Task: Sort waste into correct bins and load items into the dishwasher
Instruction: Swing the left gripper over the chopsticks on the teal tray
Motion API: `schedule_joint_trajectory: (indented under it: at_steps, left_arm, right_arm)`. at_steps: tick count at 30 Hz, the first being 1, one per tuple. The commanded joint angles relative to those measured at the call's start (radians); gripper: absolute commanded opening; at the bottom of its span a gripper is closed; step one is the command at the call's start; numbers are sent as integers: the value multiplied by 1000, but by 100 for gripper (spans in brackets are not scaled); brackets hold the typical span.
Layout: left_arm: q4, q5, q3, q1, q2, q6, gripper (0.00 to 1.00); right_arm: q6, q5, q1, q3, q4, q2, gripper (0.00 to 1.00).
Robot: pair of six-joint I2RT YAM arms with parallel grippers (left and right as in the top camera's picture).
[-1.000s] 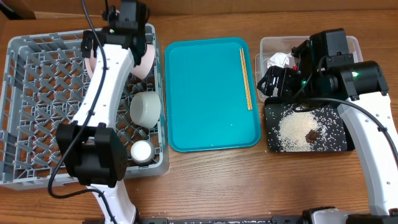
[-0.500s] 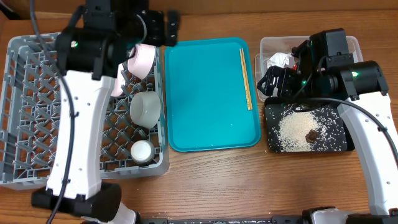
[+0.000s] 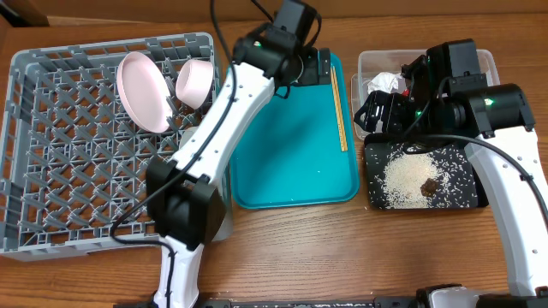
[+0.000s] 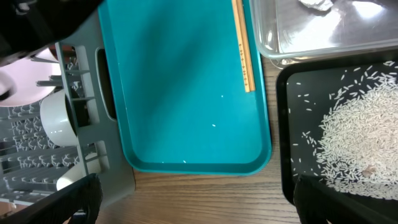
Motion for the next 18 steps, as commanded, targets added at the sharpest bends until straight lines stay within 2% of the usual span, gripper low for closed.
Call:
schedule_joint_trajectory:
  at_steps: [1,8,18]
  left_arm:
    - [57,23,-3,0,105,-72,98]
    - [94,32,-3,-47,200,-71,93]
    - [103,-198,-3,-137,221,-37,92]
  right_arm:
    - [-7,4,-1,13,3,-6,100]
    - [-7,4,-1,13,2,-6,100]
    - [-7,4,-1,13,2,-6,100]
